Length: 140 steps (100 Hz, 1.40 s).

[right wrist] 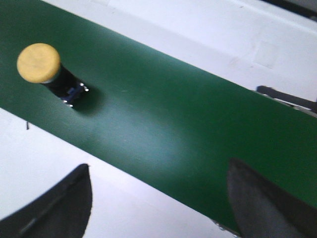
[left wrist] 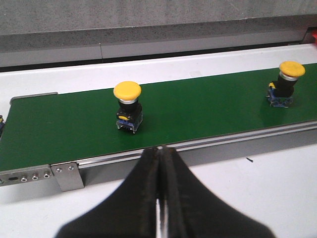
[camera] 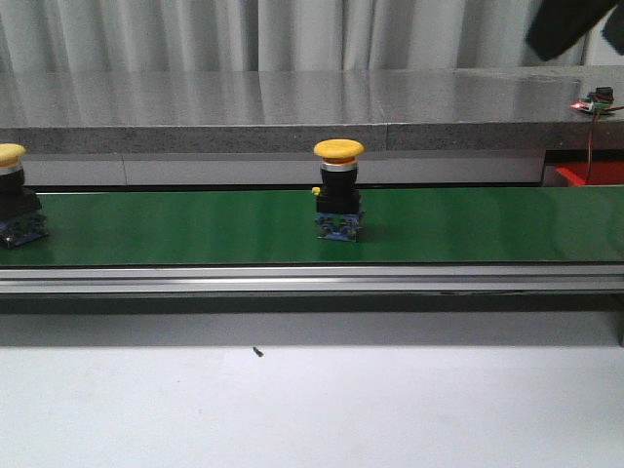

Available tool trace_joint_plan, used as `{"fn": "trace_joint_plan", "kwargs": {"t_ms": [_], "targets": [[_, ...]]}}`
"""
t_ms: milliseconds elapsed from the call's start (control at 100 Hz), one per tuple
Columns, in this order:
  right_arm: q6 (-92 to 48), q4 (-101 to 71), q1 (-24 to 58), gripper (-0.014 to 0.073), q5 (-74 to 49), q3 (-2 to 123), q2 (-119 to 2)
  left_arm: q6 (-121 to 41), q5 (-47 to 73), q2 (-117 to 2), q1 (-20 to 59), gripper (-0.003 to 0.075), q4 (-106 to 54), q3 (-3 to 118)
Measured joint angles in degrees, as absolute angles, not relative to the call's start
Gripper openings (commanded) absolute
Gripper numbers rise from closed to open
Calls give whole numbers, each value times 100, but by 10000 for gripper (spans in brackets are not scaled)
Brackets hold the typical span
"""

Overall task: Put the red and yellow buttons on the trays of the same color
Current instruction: 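Close the right gripper on the yellow button and lift it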

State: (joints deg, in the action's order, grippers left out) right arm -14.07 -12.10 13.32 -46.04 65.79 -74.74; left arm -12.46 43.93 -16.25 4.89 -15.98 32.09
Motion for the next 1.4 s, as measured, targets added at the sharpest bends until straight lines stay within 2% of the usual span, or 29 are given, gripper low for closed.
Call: {"fn": "trace_joint_plan", "kwargs": {"t_ms": [360, 620, 900, 970, 1010, 1130, 1230, 1300, 1400], "targets": [[-1407, -1311, 1861, 596, -5842, 8165, -9101, -1246, 4393, -1625, 489, -20, -1598, 3209], [-1055, -1333, 2350, 596, -5935, 8717, -9840, -1246, 4393, -1625, 489, -20, -1598, 3209], [-574, -1396, 2385, 592, -5676, 8889, -10457, -1246, 4393, -1625, 489, -20, -1598, 3209], [-548, -1396, 2385, 545, -5583, 8892, -10566, -1246, 4393, -1625, 489, -20, -1598, 3209], [-537, -1396, 2385, 487, -5569, 8892, -10604, -1246, 4393, -1625, 489, -20, -1598, 3209], [-524, -1336, 2385, 254, -5530, 8892, -10729, -1246, 4393, -1625, 489, -20, -1598, 3209], [-496, -1300, 2385, 111, -5530, 8901, -10739, -1246, 4393, -1625, 489, -20, -1598, 3209], [-475, -1287, 2385, 74, -5530, 8901, -10739, -1246, 4393, -1625, 489, -20, -1598, 3209], [-475, -1264, 2385, 73, -5543, 8901, -10728, -1246, 4393, -1625, 489, -20, -1598, 3209]]}}
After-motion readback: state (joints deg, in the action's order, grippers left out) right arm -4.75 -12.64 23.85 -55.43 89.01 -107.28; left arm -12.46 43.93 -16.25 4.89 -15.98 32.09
